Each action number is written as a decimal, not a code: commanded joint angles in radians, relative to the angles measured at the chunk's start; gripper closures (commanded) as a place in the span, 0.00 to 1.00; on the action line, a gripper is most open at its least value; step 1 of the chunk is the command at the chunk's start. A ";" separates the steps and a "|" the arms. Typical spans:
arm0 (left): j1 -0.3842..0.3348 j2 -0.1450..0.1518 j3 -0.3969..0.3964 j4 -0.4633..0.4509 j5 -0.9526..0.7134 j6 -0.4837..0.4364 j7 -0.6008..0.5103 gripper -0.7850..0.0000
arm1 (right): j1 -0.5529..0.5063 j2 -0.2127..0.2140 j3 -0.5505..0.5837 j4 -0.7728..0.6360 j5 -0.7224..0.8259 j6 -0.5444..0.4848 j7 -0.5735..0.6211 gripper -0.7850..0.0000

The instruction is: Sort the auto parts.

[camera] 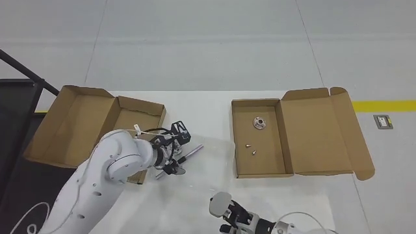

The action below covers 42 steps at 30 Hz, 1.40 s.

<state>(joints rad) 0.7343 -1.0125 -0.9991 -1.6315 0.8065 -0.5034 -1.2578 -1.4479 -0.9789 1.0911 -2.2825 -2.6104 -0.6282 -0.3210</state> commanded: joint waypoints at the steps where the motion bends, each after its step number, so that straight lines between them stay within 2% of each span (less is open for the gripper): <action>1: -0.030 -0.007 0.024 0.041 0.008 0.007 -0.001 0.00 | 0.000 0.000 0.000 0.000 0.000 0.000 0.000 0.00; 12: -0.131 -0.045 0.135 0.203 0.032 0.020 0.063 0.00 | 0.000 0.000 0.000 0.000 0.000 0.000 0.000 0.00; 24: -0.219 -0.098 0.239 0.370 0.050 0.087 0.110 0.00 | 0.000 0.000 0.000 0.000 0.000 0.000 0.000 0.00; 33: -0.251 -0.126 0.278 0.445 0.063 0.121 0.135 0.00 | 0.000 0.000 0.000 0.000 0.000 0.000 0.000 0.00; 37: -0.256 -0.134 0.286 0.465 0.071 0.127 0.152 0.04 | 0.000 0.000 0.000 0.000 0.000 0.000 0.000 0.00; 42: -0.259 -0.141 0.290 0.488 0.089 0.140 0.175 0.02 | 0.000 0.000 0.000 0.000 0.000 0.000 0.000 0.00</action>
<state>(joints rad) 0.4757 -1.1522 -0.7103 -1.1480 0.8913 -0.3669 -1.0865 -1.4479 -0.9789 1.0911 -2.2825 -2.6104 -0.6282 -0.3210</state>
